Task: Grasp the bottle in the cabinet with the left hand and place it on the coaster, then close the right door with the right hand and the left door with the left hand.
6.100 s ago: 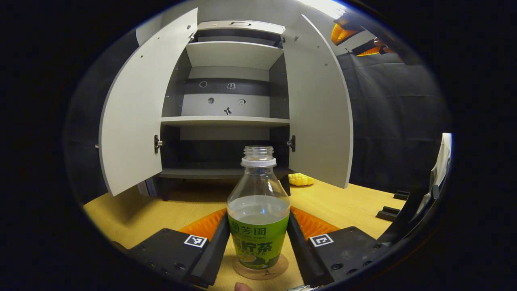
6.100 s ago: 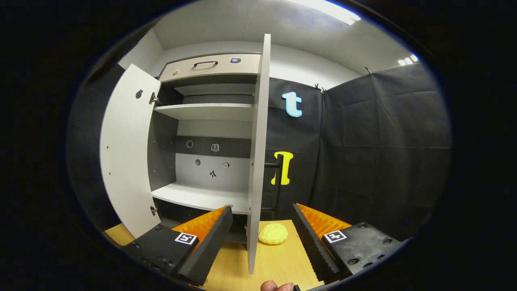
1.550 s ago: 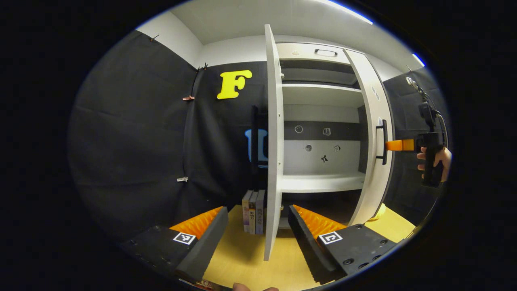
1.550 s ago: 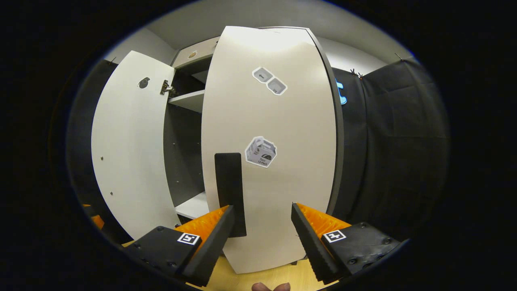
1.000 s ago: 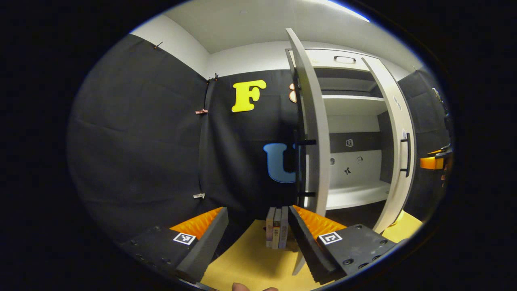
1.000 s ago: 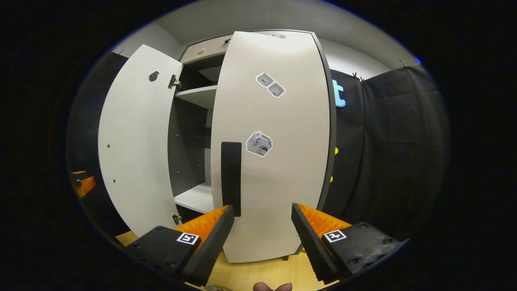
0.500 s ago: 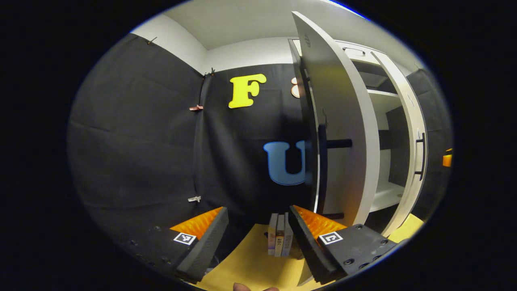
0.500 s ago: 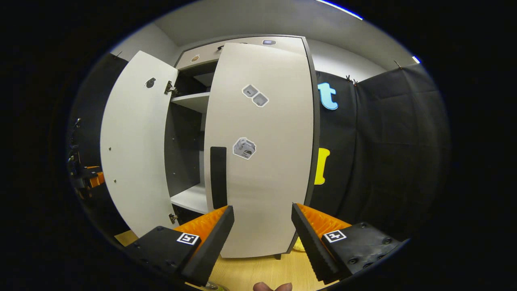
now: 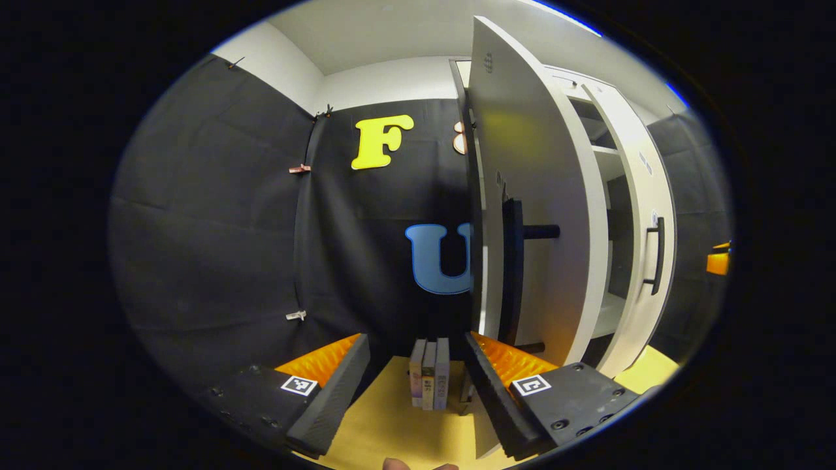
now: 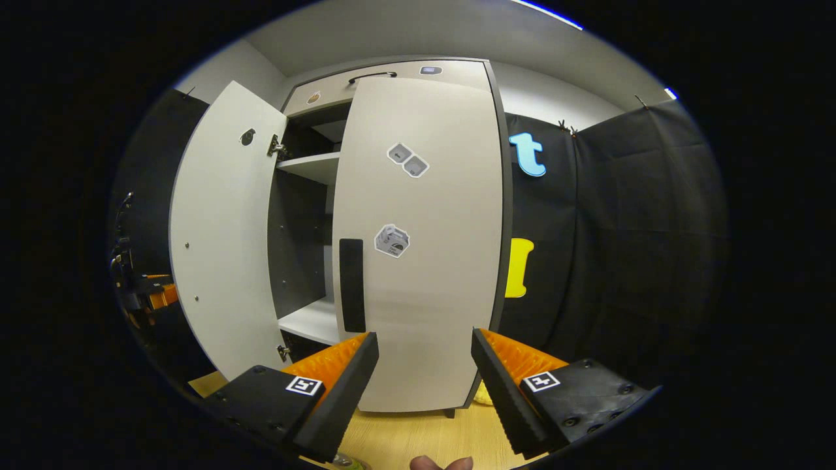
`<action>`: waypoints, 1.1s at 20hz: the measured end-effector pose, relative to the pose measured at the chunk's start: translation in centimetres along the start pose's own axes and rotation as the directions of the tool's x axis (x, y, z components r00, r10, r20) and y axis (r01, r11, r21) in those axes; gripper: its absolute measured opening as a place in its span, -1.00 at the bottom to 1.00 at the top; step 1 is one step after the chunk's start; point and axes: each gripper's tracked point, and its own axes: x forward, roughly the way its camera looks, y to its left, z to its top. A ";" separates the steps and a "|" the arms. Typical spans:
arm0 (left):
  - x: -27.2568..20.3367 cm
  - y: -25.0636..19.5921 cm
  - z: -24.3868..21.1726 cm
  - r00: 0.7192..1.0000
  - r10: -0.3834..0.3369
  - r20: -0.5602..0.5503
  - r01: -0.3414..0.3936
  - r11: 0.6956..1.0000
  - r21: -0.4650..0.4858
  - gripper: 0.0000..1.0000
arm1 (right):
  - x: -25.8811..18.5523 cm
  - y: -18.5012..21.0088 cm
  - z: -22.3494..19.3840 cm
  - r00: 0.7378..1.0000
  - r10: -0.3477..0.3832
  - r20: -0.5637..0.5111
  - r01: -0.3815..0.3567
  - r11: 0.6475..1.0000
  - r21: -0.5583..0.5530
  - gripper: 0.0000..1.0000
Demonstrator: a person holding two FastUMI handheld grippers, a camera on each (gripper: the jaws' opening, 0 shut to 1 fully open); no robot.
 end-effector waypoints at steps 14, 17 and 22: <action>1.5 -13.2 -0.6 0.984 -0.175 -0.027 0.173 0.983 -0.068 0.82 | -0.4 -2.3 -0.5 1.000 -0.018 -0.008 0.018 0.999 0.029 0.90; 2.9 -15.8 -0.7 0.979 -0.202 -0.033 0.199 0.977 -0.081 0.88 | -0.2 -3.0 -0.4 1.000 -0.024 -0.005 0.024 0.999 0.044 0.91; 4.4 -19.0 -0.2 0.980 -0.199 -0.021 0.198 0.979 -0.049 0.87 | 0.0 -4.6 -0.6 0.999 -0.036 -0.012 0.037 0.998 0.049 0.90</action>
